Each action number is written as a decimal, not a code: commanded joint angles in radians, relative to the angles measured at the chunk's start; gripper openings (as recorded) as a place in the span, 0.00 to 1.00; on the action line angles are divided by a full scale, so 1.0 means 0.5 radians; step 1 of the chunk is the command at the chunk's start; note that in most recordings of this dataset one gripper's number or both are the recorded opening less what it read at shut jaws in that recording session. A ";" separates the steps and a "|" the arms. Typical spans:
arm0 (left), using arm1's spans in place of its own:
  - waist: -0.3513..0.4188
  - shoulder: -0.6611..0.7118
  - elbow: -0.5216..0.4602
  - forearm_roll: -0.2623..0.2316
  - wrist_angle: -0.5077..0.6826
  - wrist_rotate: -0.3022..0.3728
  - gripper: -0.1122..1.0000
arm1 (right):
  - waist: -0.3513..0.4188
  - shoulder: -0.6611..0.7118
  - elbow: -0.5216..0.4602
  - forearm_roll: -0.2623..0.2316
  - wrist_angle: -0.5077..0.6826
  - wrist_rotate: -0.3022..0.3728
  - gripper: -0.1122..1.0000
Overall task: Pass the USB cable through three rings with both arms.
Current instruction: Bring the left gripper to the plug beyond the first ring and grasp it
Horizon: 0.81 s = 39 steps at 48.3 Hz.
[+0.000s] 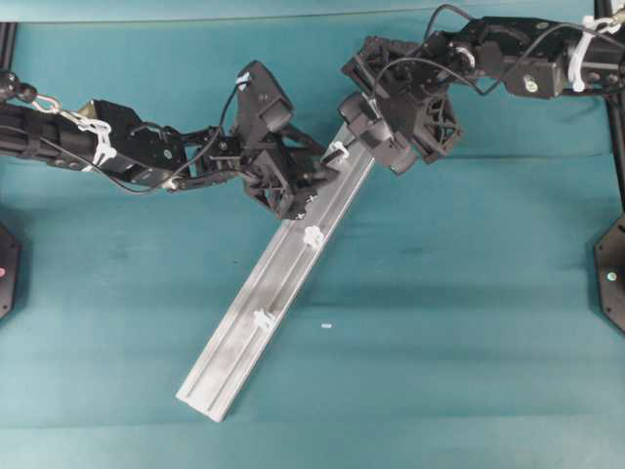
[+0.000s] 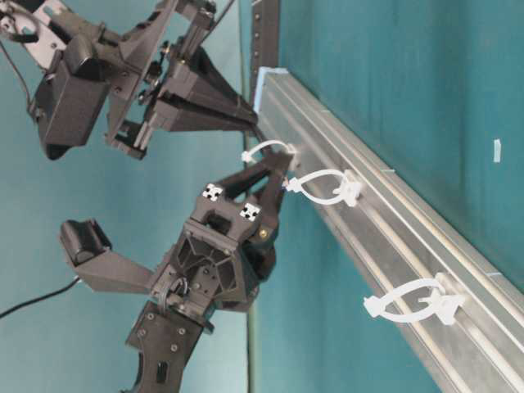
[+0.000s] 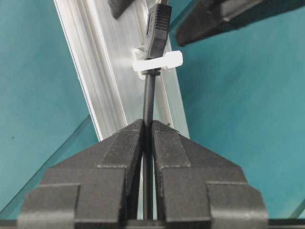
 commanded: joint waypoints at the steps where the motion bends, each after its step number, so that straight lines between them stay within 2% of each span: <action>1: -0.003 -0.012 -0.021 0.003 -0.034 0.009 0.39 | 0.018 0.006 -0.009 0.009 -0.009 -0.012 0.18; 4: -0.003 -0.015 -0.021 0.003 -0.034 0.031 0.26 | 0.018 0.006 -0.009 0.009 -0.009 -0.012 0.18; 7: 0.000 -0.015 -0.018 0.003 -0.028 0.046 0.18 | 0.018 0.006 -0.009 0.012 -0.009 -0.012 0.18; 39: -0.003 -0.015 -0.015 0.003 -0.031 0.061 0.18 | 0.015 0.009 -0.006 0.034 0.006 0.006 0.18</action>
